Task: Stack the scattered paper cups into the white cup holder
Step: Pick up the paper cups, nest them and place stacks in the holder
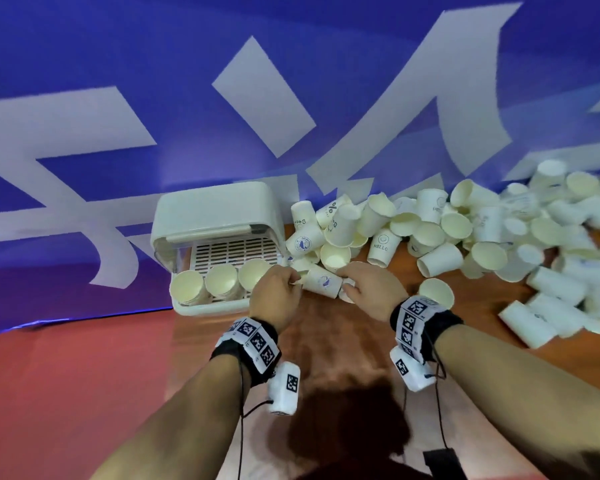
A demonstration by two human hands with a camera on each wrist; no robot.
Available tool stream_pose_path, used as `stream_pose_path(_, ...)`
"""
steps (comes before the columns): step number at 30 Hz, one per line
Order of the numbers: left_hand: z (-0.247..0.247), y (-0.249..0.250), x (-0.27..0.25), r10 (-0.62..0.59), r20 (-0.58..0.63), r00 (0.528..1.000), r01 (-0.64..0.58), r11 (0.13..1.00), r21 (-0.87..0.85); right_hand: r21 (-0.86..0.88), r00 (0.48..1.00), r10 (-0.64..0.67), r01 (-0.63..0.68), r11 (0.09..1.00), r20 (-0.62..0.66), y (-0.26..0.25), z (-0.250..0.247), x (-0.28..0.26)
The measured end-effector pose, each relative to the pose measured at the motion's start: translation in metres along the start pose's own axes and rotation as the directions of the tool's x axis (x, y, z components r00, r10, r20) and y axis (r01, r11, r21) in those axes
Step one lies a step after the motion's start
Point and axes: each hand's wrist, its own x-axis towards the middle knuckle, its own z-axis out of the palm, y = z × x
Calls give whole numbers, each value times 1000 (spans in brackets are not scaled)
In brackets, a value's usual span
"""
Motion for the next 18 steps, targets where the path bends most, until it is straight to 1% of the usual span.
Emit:
stream_pose_path(4, 36, 49, 1, 56, 55, 997, -54, 998, -42, -30, 995, 103, -103, 994, -1, 56, -22, -35)
stream_pose_path(7, 63, 84, 5, 66, 100, 993, -59, 996, -74, -20, 985, 171, -171, 985, -30, 97, -36, -63)
stream_pose_path(10, 88, 112, 5, 64, 151, 986, -53, 996, -79, -21, 970, 245, -245, 969, -8, 134, -45, -83)
stream_pose_path(12, 103, 124, 4, 56, 181, 982, -40, 995, -88, -46, 963, 270, -269, 962, 18, 155, -45, -91)
stream_pose_path(14, 116, 132, 3, 61, 193, 979, -44, 995, -94, -34, 958, 284, -283, 959, 39, 171, -42, -95)
stream_pose_path(18, 131, 138, 1, 8, 198, 980, 1, 999, -43, -40, 963, 246, -243, 969, 108, 193, -34, -94)
